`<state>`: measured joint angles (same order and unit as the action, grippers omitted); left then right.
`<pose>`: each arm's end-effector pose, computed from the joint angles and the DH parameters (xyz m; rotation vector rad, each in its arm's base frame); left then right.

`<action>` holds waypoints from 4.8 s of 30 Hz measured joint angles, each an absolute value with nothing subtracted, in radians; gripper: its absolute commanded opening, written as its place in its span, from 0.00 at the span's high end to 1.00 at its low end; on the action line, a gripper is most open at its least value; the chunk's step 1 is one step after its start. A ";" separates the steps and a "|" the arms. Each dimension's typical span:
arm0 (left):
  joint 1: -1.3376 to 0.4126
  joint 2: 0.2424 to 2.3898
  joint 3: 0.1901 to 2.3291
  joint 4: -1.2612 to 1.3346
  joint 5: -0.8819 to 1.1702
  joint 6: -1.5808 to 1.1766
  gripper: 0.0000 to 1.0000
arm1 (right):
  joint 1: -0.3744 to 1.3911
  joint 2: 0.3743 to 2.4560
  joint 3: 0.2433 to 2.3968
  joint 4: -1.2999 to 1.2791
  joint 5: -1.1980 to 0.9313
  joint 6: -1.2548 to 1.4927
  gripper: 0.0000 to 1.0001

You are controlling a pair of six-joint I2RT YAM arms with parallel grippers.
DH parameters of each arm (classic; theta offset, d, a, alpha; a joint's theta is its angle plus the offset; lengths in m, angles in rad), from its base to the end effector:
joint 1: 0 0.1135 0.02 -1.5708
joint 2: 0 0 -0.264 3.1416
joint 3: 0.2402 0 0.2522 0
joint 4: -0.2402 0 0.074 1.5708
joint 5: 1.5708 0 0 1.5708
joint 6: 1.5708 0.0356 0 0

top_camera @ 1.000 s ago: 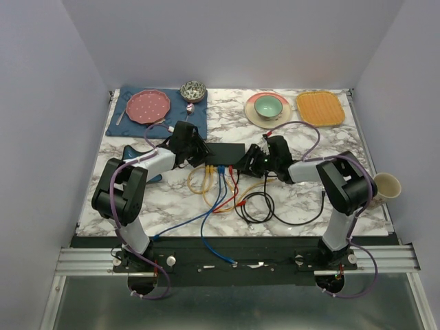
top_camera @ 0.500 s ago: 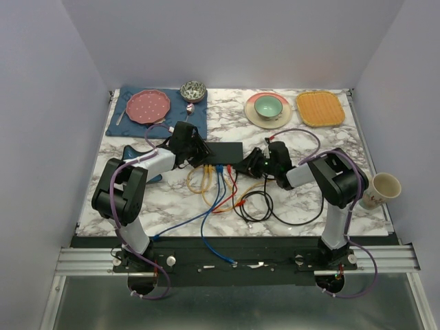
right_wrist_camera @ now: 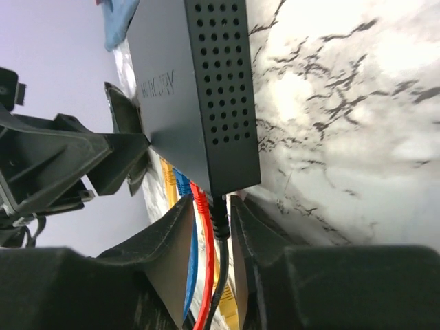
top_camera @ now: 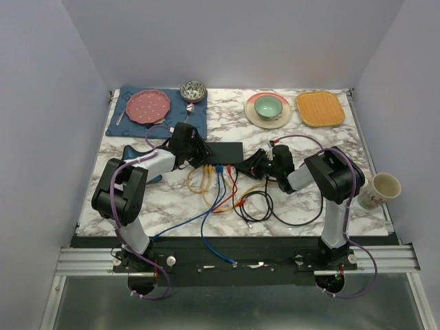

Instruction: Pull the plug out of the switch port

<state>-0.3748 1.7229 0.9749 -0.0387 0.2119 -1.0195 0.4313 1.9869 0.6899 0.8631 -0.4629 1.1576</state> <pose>0.3297 -0.1377 0.1748 -0.6960 2.4351 -0.8779 0.3084 0.1594 0.0909 0.4843 2.2311 1.4017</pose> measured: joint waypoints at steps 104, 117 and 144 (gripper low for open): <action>-0.317 1.738 1.065 -0.183 0.195 -0.968 0.40 | 0.458 1.944 0.920 0.448 -0.573 0.930 0.45; -0.318 1.780 1.034 -0.175 0.223 -0.973 0.40 | 0.468 1.983 0.920 0.452 -0.554 0.989 0.48; -0.336 1.782 1.007 -0.126 0.238 -0.973 0.40 | 0.471 2.107 0.809 0.885 -0.485 1.299 0.66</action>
